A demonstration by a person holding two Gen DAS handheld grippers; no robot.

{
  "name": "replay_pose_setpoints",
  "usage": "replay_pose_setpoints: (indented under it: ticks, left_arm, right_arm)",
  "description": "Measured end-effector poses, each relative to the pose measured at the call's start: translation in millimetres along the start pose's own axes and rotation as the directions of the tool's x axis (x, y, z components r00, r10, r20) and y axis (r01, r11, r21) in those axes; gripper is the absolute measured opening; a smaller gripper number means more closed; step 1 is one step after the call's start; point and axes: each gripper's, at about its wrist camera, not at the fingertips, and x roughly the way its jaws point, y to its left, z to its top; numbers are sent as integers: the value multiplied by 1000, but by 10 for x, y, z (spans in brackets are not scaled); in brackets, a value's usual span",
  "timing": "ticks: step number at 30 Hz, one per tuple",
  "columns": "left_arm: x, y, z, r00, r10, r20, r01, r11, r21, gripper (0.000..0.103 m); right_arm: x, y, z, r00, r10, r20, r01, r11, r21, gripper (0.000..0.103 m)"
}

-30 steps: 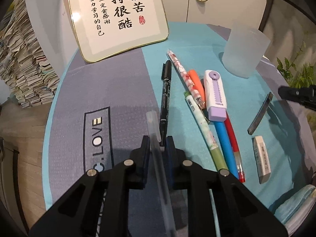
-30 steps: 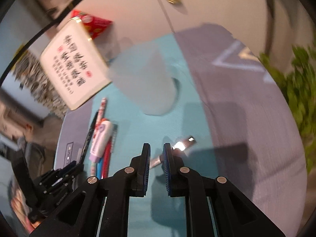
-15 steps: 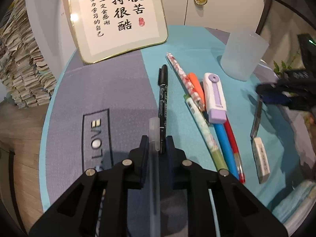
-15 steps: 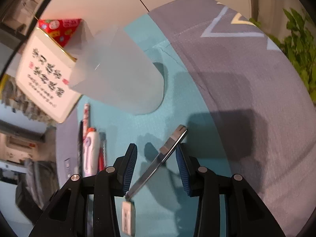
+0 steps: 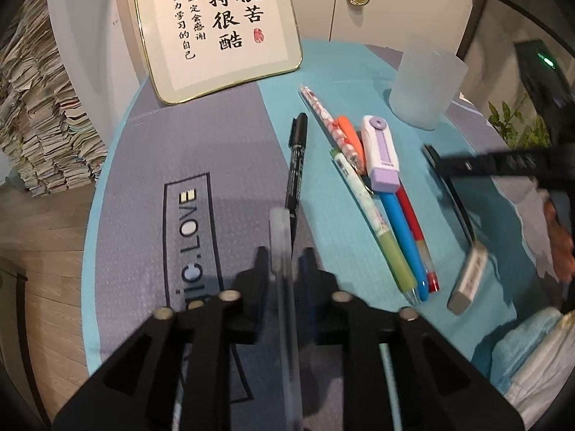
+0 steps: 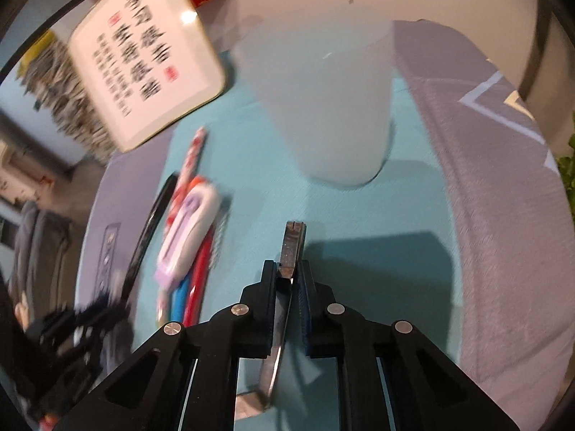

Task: Organize stationery
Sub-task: 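Lift the silver pen with the right tool while the left tool lifts the clear pen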

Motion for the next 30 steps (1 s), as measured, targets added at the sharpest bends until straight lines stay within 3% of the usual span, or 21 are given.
replay_pose_setpoints:
  ticks: [2, 4, 10, 18, 22, 26, 30]
  left_arm:
    - [9, 9, 44, 1000, 3, 12, -3, 1000, -2, 39]
    - [41, 15, 86, 1000, 7, 12, -7, 1000, 0, 37]
    - [87, 76, 60, 1000, -10, -9, 10, 1000, -6, 19]
    - [-20, 131, -84, 1000, -27, -12, 27, 1000, -16, 19]
    - [-110, 128, -194, 999, -40, -12, 40, 999, -1, 25]
    - [-137, 155, -291, 999, -39, -7, 39, 999, -1, 25]
    - [-163, 198, -350, 1000, -19, 0, 19, 1000, -18, 8]
  right_arm:
    - [-45, 24, -53, 999, 32, -3, -32, 999, -20, 12]
    - [-106, 67, -92, 999, 47, 15, -46, 998, -41, 12]
    - [-364, 233, -59, 992, 63, 112, -50, 993, -110, 12]
    - [-617, 349, -87, 975, 102, 196, -71, 984, -162, 12]
    - [-676, 372, -124, 972, 109, 209, -73, 982, -173, 12]
    - [-670, 398, -140, 971, 112, 211, -75, 982, -176, 12]
    - [-566, 308, -133, 983, 96, 159, -76, 989, -127, 12]
